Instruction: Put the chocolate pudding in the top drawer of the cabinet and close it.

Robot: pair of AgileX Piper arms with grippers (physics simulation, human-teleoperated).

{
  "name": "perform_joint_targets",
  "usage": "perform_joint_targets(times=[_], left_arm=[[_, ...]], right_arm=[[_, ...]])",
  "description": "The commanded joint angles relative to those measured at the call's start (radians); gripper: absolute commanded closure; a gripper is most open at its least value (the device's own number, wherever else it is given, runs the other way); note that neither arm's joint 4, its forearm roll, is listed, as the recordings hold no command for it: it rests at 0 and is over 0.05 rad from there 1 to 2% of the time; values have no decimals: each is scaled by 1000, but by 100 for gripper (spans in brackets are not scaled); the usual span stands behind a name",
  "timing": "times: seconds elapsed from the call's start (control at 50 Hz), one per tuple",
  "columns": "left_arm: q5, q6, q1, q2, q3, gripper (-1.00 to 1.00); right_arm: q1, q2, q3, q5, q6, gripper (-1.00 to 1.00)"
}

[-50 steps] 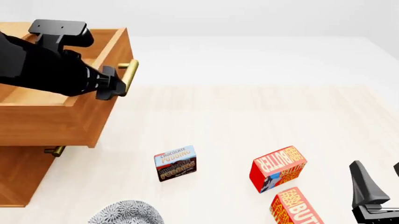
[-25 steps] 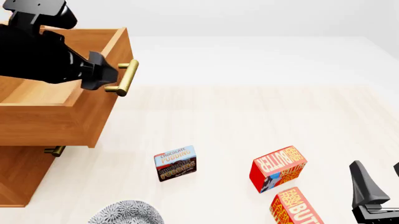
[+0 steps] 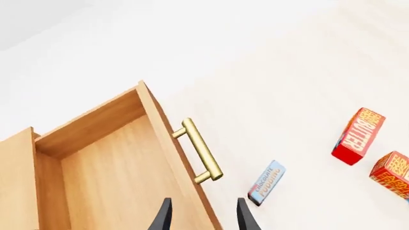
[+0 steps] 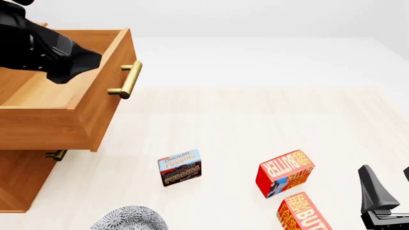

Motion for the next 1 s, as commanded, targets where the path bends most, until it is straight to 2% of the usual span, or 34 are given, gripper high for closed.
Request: perform_joint_targets(times=[0.02, 0.38, 0.42, 0.44, 0.62, 0.66, 0.72, 0.74, 0.78, 1.0], left_arm=[[-25, 102, -10, -57, 30, -100], [-95, 193, -107, -85, 108, -100], [-95, 193, -105, -86, 109, -100], [-88, 177, -133, -71, 105, -100], [-117, 200, -149, -78, 143, -100], [-121, 180, -180, -64, 139, -100], [-139, 195, -160, -74, 161, -100], [-141, 166, -200, -49, 159, -100], [-163, 186, -182, -65, 188, -100], [-209, 194, -252, -44, 237, -100]], right_arm=[[0, 1, 0, -1, 0, -100], [0, 1, 0, -1, 0, -100], [0, 1, 0, -1, 0, -100], [0, 1, 0, -1, 0, -100], [0, 1, 0, -1, 0, -100], [0, 1, 0, -1, 0, -100], [0, 1, 0, -1, 0, -100], [0, 1, 0, -1, 0, -100], [0, 1, 0, -1, 0, -100], [0, 1, 0, -1, 0, -100]])
